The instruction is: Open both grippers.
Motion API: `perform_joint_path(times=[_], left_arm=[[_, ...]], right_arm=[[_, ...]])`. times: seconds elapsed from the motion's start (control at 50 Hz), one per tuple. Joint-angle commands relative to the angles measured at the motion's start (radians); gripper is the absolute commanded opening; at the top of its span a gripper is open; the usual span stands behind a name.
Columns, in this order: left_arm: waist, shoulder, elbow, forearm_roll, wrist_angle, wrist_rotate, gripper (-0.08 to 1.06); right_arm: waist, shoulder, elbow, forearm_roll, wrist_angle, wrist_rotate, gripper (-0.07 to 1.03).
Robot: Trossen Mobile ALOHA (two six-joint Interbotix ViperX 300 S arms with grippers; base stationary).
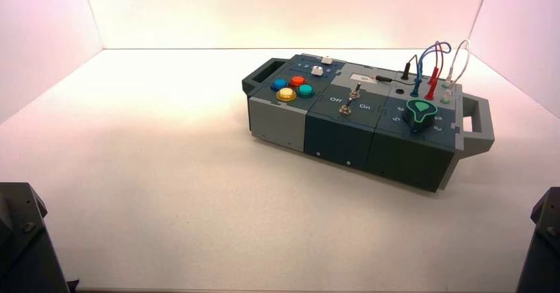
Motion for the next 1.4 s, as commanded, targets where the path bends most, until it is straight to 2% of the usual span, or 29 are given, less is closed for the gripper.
perform_joint_path(times=[0.02, 0.66, 0.72, 0.76, 0.8, 0.88, 0.92, 0.98, 1.0, 1.02, 1.04, 1.1, 1.16, 1.4], left_arm=[[-0.003, -0.008, -0.028, 0.002, -0.011, 0.008, -0.03], [-0.003, -0.006, -0.031, 0.002, -0.011, 0.011, -0.03], [0.000, -0.002, -0.031, 0.002, -0.011, 0.011, -0.03], [0.000, 0.000, -0.032, 0.002, -0.011, 0.012, 0.00], [0.000, 0.005, -0.035, 0.002, -0.011, 0.015, 0.06], [-0.002, 0.006, -0.040, 0.002, -0.008, 0.023, 0.24], [0.000, 0.006, -0.041, 0.002, -0.008, 0.025, 0.36], [0.000, 0.006, -0.041, 0.002, -0.006, 0.028, 0.70], [0.000, 0.005, -0.041, 0.003, -0.008, 0.028, 0.77], [0.000, 0.005, -0.041, 0.003, -0.006, 0.029, 0.90], [0.000, 0.002, -0.040, 0.003, -0.006, 0.031, 1.03], [0.002, 0.002, -0.040, 0.003, -0.006, 0.037, 0.97], [0.003, 0.002, -0.041, 0.003, -0.006, 0.037, 1.03], [0.009, 0.008, -0.040, 0.003, -0.003, 0.037, 1.02]], right_arm=[[0.002, 0.000, -0.028, 0.003, -0.003, 0.000, -0.02], [0.002, -0.021, -0.029, 0.005, -0.008, -0.002, -0.01], [0.002, -0.025, -0.026, 0.005, -0.008, 0.000, 0.05], [0.002, -0.026, -0.029, 0.005, -0.008, -0.003, 0.13], [0.002, -0.029, -0.031, 0.005, -0.009, -0.005, 0.21], [0.002, -0.034, -0.037, 0.005, -0.008, -0.008, 0.45], [0.002, -0.037, -0.043, 0.003, -0.008, -0.008, 0.62], [0.002, -0.043, -0.048, 0.002, -0.008, -0.008, 0.86], [0.002, -0.048, -0.049, 0.000, -0.008, -0.009, 0.95], [0.002, -0.052, -0.049, 0.000, -0.008, -0.009, 1.01], [0.002, -0.054, -0.049, 0.000, -0.008, -0.011, 1.01], [0.002, -0.066, -0.049, 0.000, -0.009, -0.011, 0.98], [0.002, -0.081, -0.048, -0.002, -0.008, -0.011, 0.99], [0.002, -0.097, -0.037, 0.003, -0.015, -0.006, 0.99]])
